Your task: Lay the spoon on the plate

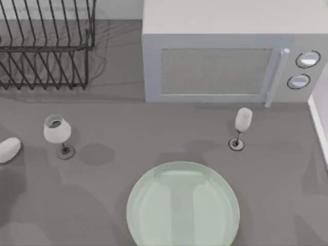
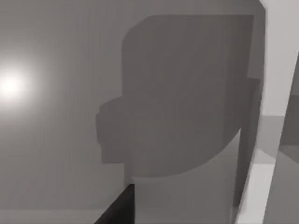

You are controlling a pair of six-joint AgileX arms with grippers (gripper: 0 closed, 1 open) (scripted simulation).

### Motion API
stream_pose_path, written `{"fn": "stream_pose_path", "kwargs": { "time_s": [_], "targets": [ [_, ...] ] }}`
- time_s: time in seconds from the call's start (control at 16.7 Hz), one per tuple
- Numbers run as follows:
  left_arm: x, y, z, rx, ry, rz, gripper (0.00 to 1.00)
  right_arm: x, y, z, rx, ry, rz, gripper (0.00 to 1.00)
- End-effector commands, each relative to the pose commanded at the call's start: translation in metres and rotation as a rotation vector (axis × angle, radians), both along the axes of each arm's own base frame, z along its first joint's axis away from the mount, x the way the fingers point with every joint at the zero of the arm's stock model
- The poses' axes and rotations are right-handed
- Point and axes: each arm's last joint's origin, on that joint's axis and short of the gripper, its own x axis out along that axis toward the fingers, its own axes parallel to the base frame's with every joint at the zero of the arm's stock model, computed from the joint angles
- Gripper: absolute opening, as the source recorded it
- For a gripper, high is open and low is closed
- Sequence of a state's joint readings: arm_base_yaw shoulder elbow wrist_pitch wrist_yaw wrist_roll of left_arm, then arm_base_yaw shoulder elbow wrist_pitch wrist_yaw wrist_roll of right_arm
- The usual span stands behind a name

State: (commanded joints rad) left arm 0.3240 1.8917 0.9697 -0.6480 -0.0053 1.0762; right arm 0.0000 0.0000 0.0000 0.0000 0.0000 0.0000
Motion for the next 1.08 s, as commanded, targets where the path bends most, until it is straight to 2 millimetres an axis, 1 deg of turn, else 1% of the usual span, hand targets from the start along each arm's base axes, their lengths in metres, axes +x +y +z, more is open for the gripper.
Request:
{"fn": "stream_pose_path", "kwargs": {
  "time_s": [0.42,0.48,0.9,0.96,1.08],
  "targets": [
    [0.0,0.0,0.0,0.0,0.0,0.0,0.02,0.0,0.0,0.0,0.0,0.0,0.0,1.0],
    [0.0,0.0,0.0,0.0,0.0,0.0,0.0,0.0,0.0,0.0,0.0,0.0,0.0,1.0],
    [0.0,0.0,0.0,0.0,0.0,0.0,0.0,0.0,0.0,0.0,0.0,0.0,0.0,1.0],
    [-0.002,-0.002,0.022,-0.019,-0.016,0.019,0.0,0.0,0.0,0.0,0.0,0.0,0.0,1.0],
    [-0.001,-0.001,0.025,-0.019,-0.016,0.021,0.0,0.0,0.0,0.0,0.0,0.0,0.0,1.0]
  ]
}}
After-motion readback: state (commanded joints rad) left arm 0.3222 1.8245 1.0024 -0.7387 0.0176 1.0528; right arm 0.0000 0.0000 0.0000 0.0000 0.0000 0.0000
